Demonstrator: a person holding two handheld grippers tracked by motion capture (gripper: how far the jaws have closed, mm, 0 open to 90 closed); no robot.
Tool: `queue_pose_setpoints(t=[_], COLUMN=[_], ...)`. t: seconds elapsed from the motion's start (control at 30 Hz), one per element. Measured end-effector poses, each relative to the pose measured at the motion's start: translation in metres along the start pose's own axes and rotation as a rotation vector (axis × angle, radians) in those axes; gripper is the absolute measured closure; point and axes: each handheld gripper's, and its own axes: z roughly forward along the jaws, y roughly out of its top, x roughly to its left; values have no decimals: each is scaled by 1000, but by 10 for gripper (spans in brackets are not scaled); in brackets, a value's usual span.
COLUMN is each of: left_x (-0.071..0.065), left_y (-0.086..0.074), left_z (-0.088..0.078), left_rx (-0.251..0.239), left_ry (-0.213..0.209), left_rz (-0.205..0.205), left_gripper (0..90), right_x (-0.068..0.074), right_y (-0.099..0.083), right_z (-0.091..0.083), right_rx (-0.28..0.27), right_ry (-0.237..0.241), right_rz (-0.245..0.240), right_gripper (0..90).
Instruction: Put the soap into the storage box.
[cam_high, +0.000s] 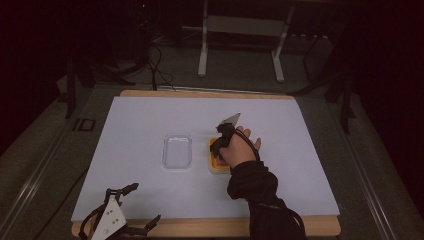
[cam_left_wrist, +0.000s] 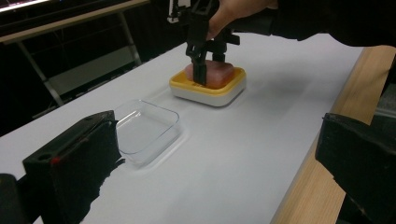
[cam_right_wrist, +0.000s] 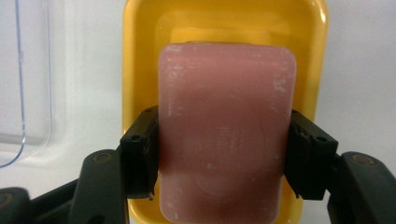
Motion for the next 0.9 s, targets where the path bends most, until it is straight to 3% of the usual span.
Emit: queue_pose_setpoints(t=[0.37,0.53,0.6,0.63,0.67,0.7,0.8,0.87,0.9], left_x=[-1,-1,-1,-1,-1,-1,-1,-1,-1], left_y=[0,0,0,0,0,0,0,0,0], left_z=[1,2,2,2,2,2,2,3,3], left_rx=[8,13,13,14,14,14,14,16,16], left_ry=[-5,-7,-8,-8,-8,-8,-9,-9,-9], left_rz=[7,5,6,8,8,7,6,8,8], left_gripper=[5,5,5,5,5,5,4,5,5], right_x=[3,3,3,3,3,3,1,-2,-2], right_y=[4,5,5,5,5,4,4,1,1], right_z=[6,0,-4,-9,-9,-15,-21,-29,-29], right_rx=[-3,-25,-11,-21,-21,-39,-54,-59,-59], right_ry=[-36,-9,-4,5,5,11,29,58,58], right_rz=[-12,5,-8,-41,-41,-80,-104,-163,-163], right_gripper=[371,341,323,305,305,296,289,263,263])
